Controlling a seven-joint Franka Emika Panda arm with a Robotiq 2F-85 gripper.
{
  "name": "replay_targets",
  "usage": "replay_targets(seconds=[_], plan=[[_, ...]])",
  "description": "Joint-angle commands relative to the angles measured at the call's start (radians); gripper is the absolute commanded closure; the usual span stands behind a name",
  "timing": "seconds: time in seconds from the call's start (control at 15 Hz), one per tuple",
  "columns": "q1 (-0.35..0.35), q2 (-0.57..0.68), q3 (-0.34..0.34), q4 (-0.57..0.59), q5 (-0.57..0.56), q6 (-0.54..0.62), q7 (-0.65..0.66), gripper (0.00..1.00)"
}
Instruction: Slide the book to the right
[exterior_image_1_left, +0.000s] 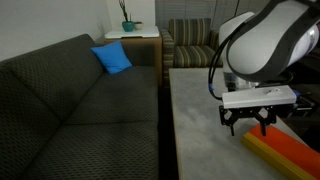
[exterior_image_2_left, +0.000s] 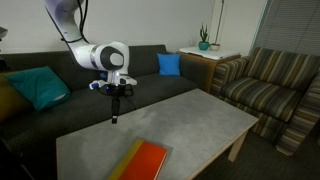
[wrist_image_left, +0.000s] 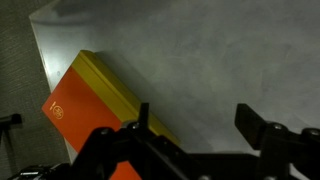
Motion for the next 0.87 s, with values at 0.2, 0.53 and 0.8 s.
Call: replay_targets(seconds=[0.2,0.53,0.8], plan=[[-0.048,-0.183,0.042,-0.143,0.003,-0.055,-0.098,0.00],[-0.036,-0.201,0.049,-0.133,-0.001,-0.079,-0.145,0.00],[-0.041,-0.252,0.063,-0.178,0.000,-0.089,-0.177,0.00]])
